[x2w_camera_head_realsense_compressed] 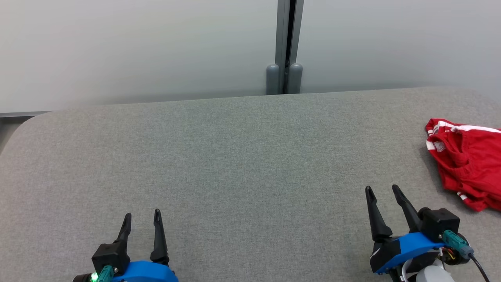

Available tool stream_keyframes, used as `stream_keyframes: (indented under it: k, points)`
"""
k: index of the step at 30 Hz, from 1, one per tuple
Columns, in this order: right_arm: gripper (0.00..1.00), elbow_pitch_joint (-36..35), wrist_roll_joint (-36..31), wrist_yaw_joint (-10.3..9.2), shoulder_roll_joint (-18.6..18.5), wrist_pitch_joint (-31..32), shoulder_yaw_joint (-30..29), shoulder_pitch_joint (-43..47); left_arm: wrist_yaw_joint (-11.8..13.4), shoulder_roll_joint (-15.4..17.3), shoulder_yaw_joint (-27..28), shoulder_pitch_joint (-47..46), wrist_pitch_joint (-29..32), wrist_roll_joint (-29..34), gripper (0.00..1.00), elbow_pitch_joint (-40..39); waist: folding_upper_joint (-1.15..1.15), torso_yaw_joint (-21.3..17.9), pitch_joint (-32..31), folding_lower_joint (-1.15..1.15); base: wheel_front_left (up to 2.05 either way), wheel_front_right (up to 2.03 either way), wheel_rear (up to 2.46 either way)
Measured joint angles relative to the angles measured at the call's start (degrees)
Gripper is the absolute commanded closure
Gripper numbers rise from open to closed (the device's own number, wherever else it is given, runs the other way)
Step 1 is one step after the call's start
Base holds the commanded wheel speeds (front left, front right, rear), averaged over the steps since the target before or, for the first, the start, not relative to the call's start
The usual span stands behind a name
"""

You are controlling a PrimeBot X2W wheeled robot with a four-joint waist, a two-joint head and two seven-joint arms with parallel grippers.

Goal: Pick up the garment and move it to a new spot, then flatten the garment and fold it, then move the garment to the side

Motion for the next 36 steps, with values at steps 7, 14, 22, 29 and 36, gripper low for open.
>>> stream_keyframes:
  k: [7, 14, 22, 29, 36]
  points:
    - [0.00, -0.4, 0.1, 0.00, 0.0, 0.0, -1.1, 0.5, -0.5, 0.0, 0.5, 1.1, 0.0, -0.6, 0.00, -0.8, 0.00, 0.2, -0.8, 0.00, 0.00, 0.00, 0.00]
    - [1.00, 2.4, 1.2, 0.00, 0.2, 1.0, -1.3, 2.2, -0.7, -0.1, 0.6, 2.7, 0.9, -1.9, 1.00, 1.9, 0.00, 0.2, -0.9, 0.00, 0.00, 0.00, 0.00]
    - [1.00, 1.2, 10.2, 0.00, 0.2, 3.3, -2.0, 2.2, -1.4, -0.1, 1.7, 2.6, 3.2, -10.4, 1.00, 1.0, 0.00, 0.3, -1.0, 0.00, 0.00, 0.00, 0.00]
    - [1.00, -0.3, 17.3, -0.01, 0.2, 4.9, -2.4, 2.3, -2.1, -0.1, 2.8, 2.4, 4.8, -17.1, 1.00, -0.3, 0.00, 0.3, -1.1, 0.00, 0.00, 0.00, 0.00]
    - [1.00, -1.7, 23.9, -0.01, 0.2, 6.5, -2.9, 2.4, -2.9, -0.1, 3.6, 2.0, 6.5, -23.4, 1.00, -1.2, 0.00, 0.3, -1.1, 0.01, 0.00, 0.00, 0.00]
